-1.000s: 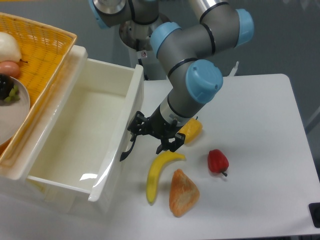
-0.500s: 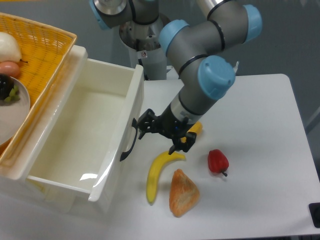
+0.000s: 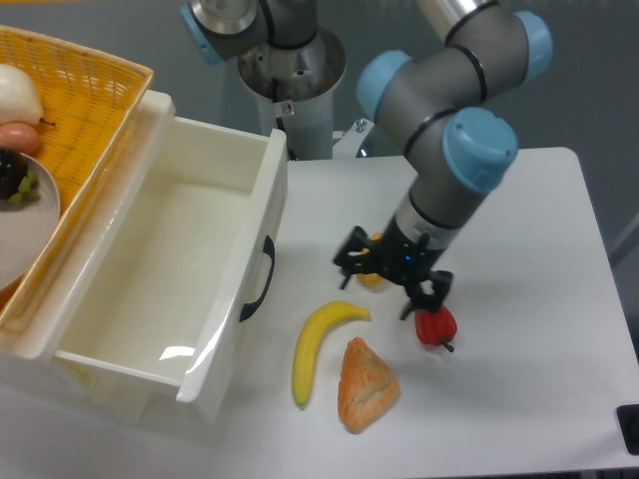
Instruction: Slide open the top white drawer
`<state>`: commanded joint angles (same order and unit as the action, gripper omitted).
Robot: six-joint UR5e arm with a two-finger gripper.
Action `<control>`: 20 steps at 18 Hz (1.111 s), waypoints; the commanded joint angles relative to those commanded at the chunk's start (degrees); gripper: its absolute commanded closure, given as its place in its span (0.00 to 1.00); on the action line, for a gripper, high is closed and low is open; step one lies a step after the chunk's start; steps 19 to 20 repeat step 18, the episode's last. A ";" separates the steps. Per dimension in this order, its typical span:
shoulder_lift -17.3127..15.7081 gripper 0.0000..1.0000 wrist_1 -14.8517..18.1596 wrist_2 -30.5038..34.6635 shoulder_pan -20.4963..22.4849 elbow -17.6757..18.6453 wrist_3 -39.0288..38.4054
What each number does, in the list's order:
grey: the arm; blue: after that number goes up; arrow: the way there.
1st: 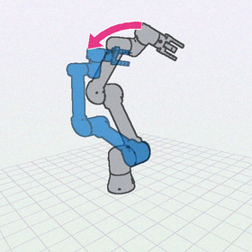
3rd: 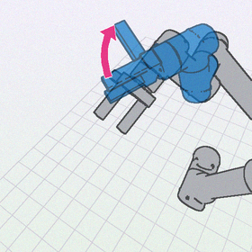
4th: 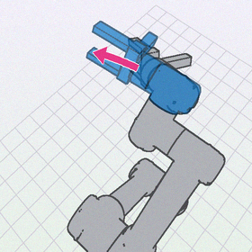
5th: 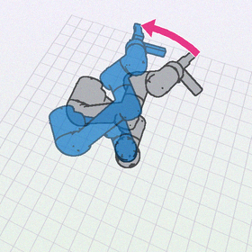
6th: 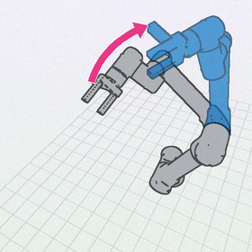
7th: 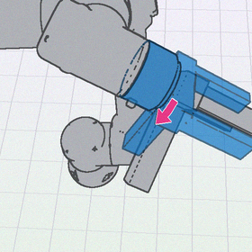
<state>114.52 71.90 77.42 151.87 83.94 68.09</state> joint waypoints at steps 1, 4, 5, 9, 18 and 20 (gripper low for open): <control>0.18 0.00 -0.09 0.44 0.88 0.00 1.94; 0.70 0.00 -0.44 3.85 1.76 0.00 10.71; 1.23 0.00 -0.62 6.31 1.85 0.09 14.75; 1.94 0.00 -0.97 10.99 2.11 -0.09 24.62; 5.19 0.00 -4.13 13.98 3.26 -0.35 26.57; 5.19 0.00 -4.13 13.98 3.26 -0.35 26.57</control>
